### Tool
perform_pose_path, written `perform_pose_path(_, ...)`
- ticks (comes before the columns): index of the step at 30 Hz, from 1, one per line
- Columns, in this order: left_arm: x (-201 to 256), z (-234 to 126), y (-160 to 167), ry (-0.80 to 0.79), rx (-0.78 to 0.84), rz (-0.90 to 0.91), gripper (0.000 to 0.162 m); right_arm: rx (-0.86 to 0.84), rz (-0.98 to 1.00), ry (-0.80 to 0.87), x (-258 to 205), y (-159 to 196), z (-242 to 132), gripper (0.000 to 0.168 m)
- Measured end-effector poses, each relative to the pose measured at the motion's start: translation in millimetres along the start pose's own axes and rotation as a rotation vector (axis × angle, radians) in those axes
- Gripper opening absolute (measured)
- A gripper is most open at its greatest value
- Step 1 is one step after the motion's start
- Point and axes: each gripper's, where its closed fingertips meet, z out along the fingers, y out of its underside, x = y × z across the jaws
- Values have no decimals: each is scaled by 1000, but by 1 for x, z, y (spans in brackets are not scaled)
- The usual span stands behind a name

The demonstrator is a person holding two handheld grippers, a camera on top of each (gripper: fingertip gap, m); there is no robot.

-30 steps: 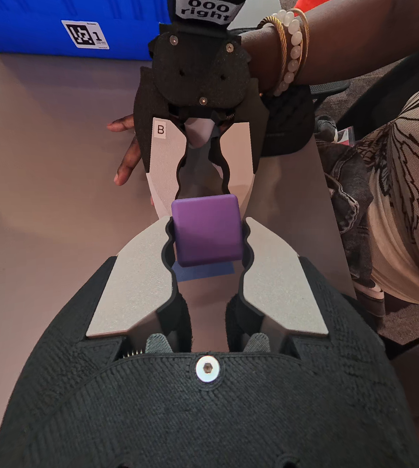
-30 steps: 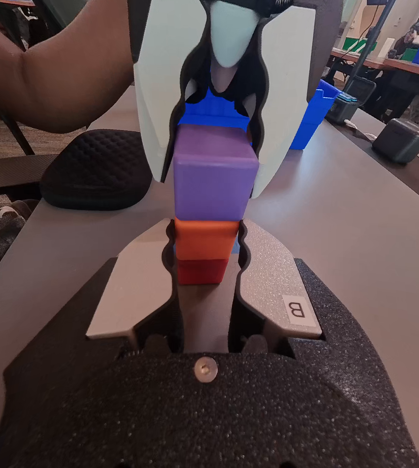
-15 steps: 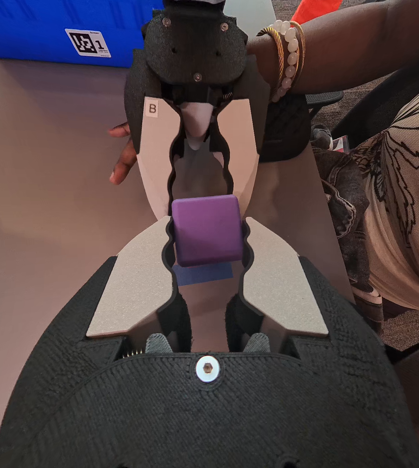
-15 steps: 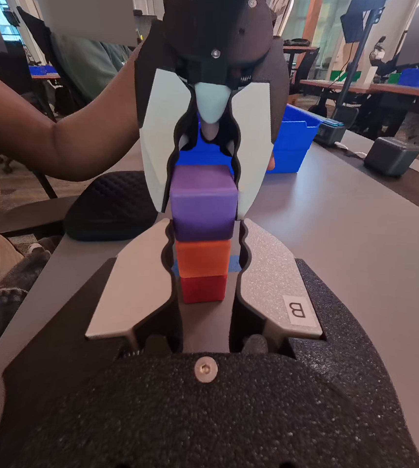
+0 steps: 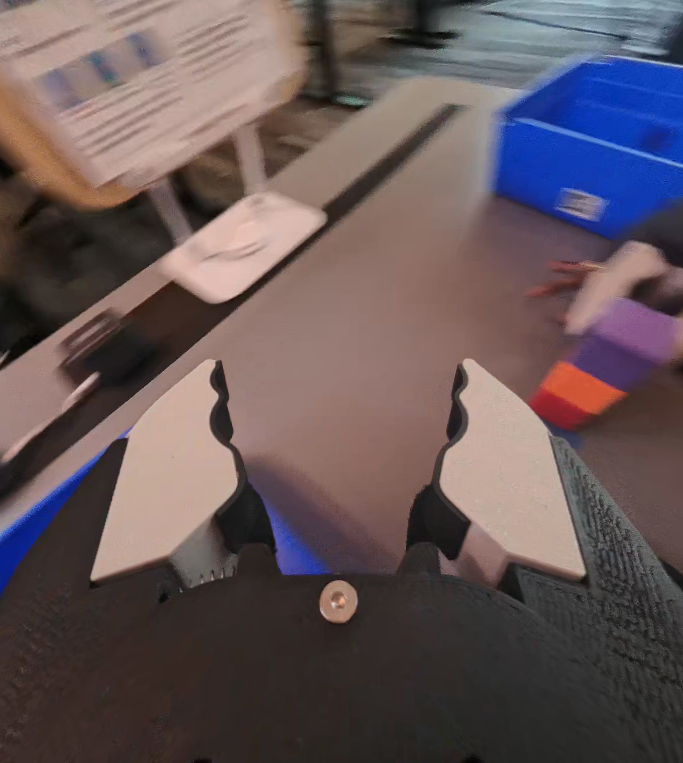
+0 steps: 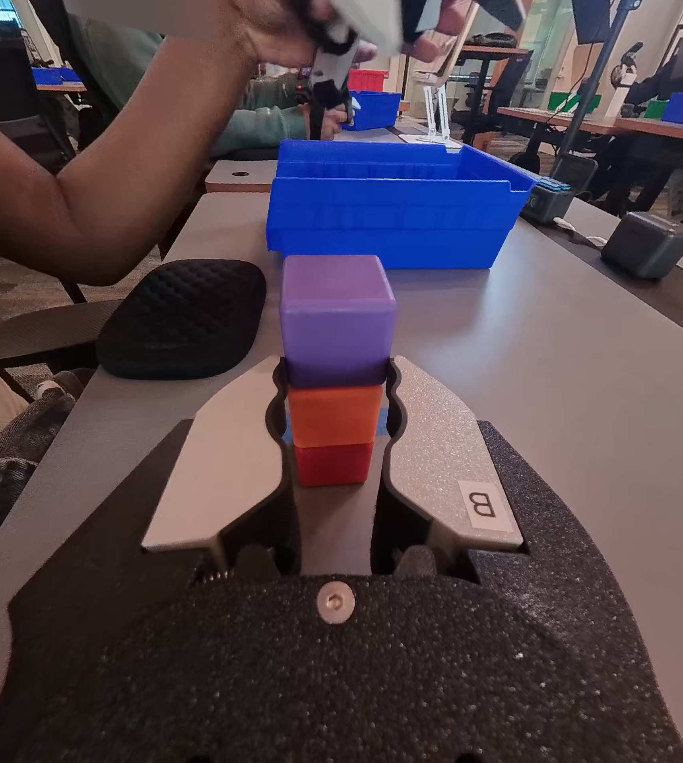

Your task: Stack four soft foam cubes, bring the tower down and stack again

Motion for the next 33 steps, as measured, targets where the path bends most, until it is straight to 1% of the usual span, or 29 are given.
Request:
perform_pose_path(2,-70,-22,32,-208,-44,-195,103,0,-4,0,0,0,0,46)
perform_pose_path(4,-119,-33,77,-332,-122,-369,104,-1,-5,1,0,0,0,46)
perform_pose_path(5,-138,-35,95,-382,-133,-406,106,-1,-7,1,0,0,0,46)
perform_pose_path(8,-164,-26,148,-442,-228,-462,116,1,-8,4,0,0,1,46)
perform_pose_path(11,-167,-7,189,-415,-317,-535,115,4,-9,5,0,0,0,46)
perform_pose_path(13,-169,-1,208,-417,-357,-569,108,6,-8,6,0,0,1,46)
perform_pose_path(15,-171,3,218,-413,-356,-609,96,8,-5,7,0,0,1,46)
perform_pose_path(16,-170,4,222,-399,-357,-622,84,8,-5,8,0,0,1,46)
perform_pose_path(17,-170,4,225,-389,-364,-627,57,8,-6,10,1,0,1,46)
perform_pose_path(18,-167,4,223,-365,-346,-626,52,8,-8,12,1,0,1,46)
perform_pose_path(20,-163,0,213,-353,-325,-593,52,9,-9,11,1,0,1,46)
perform_pose_path(22,-154,-5,181,-322,-230,-493,51,10,-9,11,1,0,1,46)
perform_pose_path(24,-130,-10,132,-227,-101,-388,51,11,-8,10,1,0,1,46)
perform_pose_path(27,-63,-21,49,-4,71,-166,51,12,-7,9,1,0,1,46)
perform_pose_path(29,-3,-26,3,171,128,-5,51,12,-8,10,1,0,1,46)
perform_pose_path(31,59,-25,-25,342,139,168,51,12,-9,9,1,0,1,46)
perform_pose_path(33,113,-18,-38,483,122,329,51,12,-10,9,1,0,1,46)
